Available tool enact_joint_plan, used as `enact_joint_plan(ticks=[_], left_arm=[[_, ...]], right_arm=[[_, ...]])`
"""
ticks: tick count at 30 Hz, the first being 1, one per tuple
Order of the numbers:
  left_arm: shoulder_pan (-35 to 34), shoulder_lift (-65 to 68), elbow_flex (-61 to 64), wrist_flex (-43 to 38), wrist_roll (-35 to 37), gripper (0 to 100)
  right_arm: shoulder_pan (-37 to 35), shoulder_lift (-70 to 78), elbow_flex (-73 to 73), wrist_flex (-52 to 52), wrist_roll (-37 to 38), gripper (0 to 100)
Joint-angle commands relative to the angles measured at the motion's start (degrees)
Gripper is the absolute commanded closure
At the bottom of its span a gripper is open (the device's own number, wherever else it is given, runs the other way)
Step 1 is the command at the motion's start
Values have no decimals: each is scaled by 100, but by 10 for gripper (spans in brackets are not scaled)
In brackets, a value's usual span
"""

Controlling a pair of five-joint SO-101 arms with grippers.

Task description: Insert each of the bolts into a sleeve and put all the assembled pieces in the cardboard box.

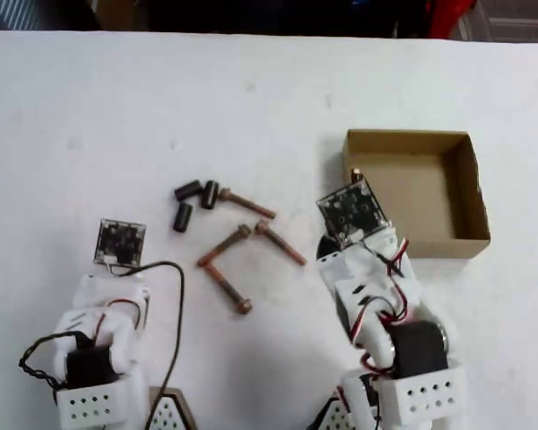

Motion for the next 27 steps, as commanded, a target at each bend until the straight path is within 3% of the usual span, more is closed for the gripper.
enact_joint_plan(ticks=[1, 16, 23, 27], left_arm=[[92, -22, -18, -149, -26, 976], [57, -40, -18, -299, -176, 973], [40, -40, -18, -396, -1714, 974], [-268, -40, -35, -431, -2040, 976]], right_arm=[[-13, -462, 352, -514, -413, 982], [-31, -1745, 2699, -2343, -457, 982], [-22, -2475, 3279, -2369, -457, 982], [-13, -2730, 3411, -2378, -888, 982]])
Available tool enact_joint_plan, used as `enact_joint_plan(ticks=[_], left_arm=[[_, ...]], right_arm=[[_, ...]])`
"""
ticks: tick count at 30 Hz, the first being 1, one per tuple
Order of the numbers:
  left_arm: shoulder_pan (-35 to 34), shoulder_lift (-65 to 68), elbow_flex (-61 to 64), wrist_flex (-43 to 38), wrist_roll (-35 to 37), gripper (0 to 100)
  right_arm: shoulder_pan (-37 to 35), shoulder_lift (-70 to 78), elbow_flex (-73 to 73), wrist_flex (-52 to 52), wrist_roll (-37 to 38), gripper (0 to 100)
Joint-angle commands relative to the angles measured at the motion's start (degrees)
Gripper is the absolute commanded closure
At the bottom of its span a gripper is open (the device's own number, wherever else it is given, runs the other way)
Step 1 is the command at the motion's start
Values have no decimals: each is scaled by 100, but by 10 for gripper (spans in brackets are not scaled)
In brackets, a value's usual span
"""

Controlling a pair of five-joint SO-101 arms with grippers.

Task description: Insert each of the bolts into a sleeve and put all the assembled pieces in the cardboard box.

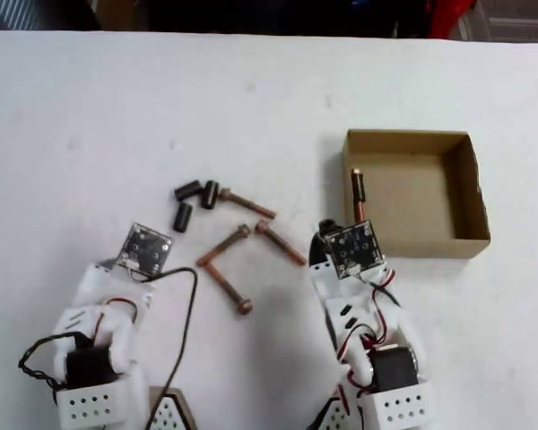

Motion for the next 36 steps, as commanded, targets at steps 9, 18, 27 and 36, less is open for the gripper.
enact_joint_plan(ticks=[9, 18, 27, 36], left_arm=[[-145, -13, -677, 70, -343, 976], [84, -4, -1960, 800, -1433, 976], [127, 1024, -2637, 870, -1459, 976], [646, 3336, -3789, 695, -1890, 976]], right_arm=[[497, -198, 158, -629, -695, 982], [541, -198, 369, -980, -985, 982], [541, -180, 369, -971, -985, 982], [541, -189, 369, -971, -985, 982]])
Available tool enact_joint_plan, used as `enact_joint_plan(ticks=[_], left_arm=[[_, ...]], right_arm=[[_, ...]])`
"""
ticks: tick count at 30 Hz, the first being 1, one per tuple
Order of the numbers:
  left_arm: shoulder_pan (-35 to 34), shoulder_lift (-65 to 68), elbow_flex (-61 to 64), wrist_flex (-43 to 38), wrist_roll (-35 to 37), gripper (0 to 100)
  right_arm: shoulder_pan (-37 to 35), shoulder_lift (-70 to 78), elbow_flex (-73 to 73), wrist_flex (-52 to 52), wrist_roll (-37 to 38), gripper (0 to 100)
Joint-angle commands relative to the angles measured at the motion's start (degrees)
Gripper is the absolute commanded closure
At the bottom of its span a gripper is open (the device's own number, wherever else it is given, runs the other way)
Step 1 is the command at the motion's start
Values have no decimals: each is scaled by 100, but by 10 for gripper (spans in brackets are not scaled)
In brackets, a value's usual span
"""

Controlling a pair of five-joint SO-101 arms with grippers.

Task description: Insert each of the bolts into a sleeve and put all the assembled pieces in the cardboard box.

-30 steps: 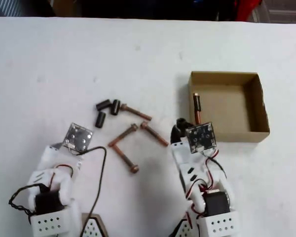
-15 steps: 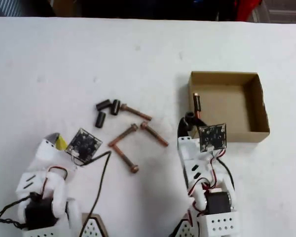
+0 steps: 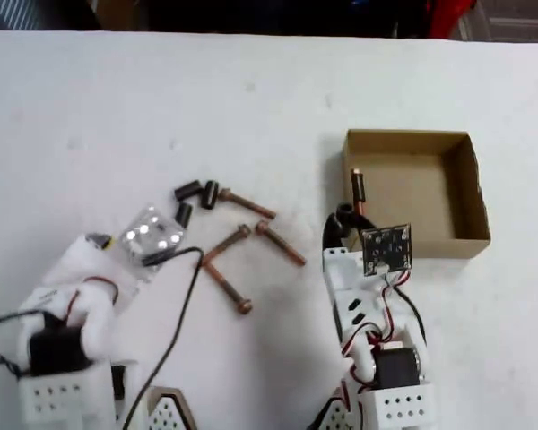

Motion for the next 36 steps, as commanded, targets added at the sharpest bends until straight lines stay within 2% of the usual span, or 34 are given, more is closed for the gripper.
enact_joint_plan(ticks=[1, 8, 12, 19, 23, 26, 31, 36], left_arm=[[479, 796, -563, -158, -325, 975], [1525, 1657, -721, -193, -738, 973], [1886, 2202, -730, -202, -1152, 972], [2220, 3363, -738, -738, -2136, 972], [2475, 4066, -747, -932, -2629, 906], [2545, 4523, -747, -1248, -2743, 868], [2571, 5121, -782, -1855, -3103, 867], [2571, 5736, -1398, -1908, -3174, 866]], right_arm=[[66, -75, 53, -136, -62, 982], [66, -75, 53, -127, -35, 982], [66, -84, 53, -13, -35, 982], [31, -84, 53, 40, -26, 982], [66, -84, 53, 66, -18, 982], [66, -84, 53, 66, -18, 982], [66, -84, 53, 66, -18, 982], [66, -84, 53, 66, -18, 982]])
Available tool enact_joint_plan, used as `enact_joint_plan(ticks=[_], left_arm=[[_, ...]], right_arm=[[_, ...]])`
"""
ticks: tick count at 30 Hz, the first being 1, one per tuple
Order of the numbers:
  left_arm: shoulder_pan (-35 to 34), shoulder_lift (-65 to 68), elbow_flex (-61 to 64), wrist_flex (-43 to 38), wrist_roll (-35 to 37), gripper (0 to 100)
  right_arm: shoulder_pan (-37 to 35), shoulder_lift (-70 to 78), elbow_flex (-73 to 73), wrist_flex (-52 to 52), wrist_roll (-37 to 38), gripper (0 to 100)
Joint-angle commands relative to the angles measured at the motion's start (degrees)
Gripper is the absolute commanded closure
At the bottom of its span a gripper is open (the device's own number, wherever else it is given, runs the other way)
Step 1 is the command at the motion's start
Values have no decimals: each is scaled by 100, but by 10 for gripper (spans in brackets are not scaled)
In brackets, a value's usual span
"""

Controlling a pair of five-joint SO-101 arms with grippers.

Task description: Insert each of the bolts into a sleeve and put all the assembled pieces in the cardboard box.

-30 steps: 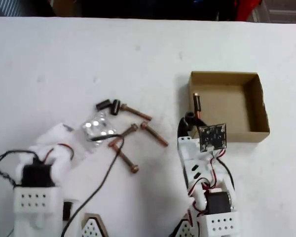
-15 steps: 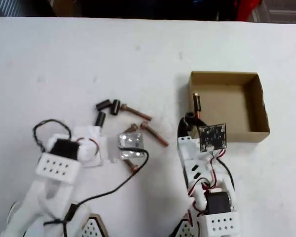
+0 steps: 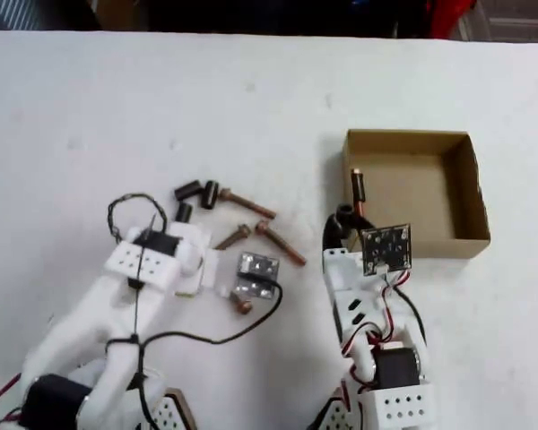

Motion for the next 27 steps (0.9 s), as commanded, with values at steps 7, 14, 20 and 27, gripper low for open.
enact_joint_plan(ticks=[7, 14, 20, 27], left_arm=[[426, 1130, -1248, -158, -44, 867], [303, 1974, -2505, -167, 1187, 868], [295, 3002, -3499, -114, 2233, 868], [330, 3943, -4721, 712, 3376, 868]], right_arm=[[66, -84, 53, 13, -18, 982], [66, -84, 53, 22, -18, 982], [66, -84, 53, 22, -18, 982], [66, -84, 53, 136, -18, 982]])
